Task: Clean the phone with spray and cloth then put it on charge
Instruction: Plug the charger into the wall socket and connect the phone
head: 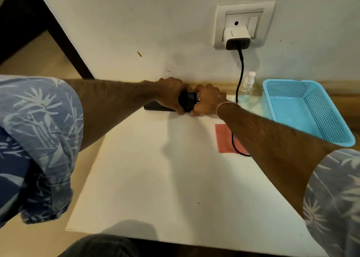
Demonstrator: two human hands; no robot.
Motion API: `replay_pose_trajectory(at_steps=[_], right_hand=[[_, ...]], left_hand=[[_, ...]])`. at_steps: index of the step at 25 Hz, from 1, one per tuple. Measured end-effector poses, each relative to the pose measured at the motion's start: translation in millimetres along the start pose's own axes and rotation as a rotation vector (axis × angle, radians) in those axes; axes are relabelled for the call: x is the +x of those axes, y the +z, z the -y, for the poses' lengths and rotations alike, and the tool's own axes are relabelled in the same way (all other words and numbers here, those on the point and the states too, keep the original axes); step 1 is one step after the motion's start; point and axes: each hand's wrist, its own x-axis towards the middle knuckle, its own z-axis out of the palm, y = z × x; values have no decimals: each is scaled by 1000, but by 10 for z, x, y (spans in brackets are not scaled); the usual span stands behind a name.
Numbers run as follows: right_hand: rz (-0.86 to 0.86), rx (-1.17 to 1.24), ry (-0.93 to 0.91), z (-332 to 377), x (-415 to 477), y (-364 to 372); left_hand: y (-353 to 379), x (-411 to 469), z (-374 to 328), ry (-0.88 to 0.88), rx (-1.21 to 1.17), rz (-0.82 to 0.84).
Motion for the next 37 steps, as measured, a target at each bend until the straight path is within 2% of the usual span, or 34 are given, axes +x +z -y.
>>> replay_pose_trajectory(at_steps=[8,14,18,21,25,27,29,32,33,37], right_hand=[[-45,-46,7,16,-39,51],[-97,-9,-36,16,-379,37],[-128,158,-62,32,-724,-28],[-183,338,-112,28,-1089,-37],[-387,526,-108,-73,-1561,-170],[-580,588,-89,-142,-1646,-377],[-733,739,6,-243,-1596,-677],[-637,1119,135,-334,-1306,-1162],[-587,1119,139,-335,-1181,-1287],[-461,792,137,-226,-807,-1524]], left_hand=[[81,-17,-16,-42,-26,-20],[187,-213,-204,-158,-30,-59],[261,-532,-479,-177,-119,-163],[412,-792,-779,-160,-269,-208],[618,-976,-1263,-222,-552,-163],[719,-1027,-1416,-209,-590,-142],[807,-1089,-1497,-154,-539,-124],[898,-1133,-1529,-105,-475,-126],[913,-1129,-1535,-100,-457,-117],[894,-1045,-1506,-80,-406,-42]])
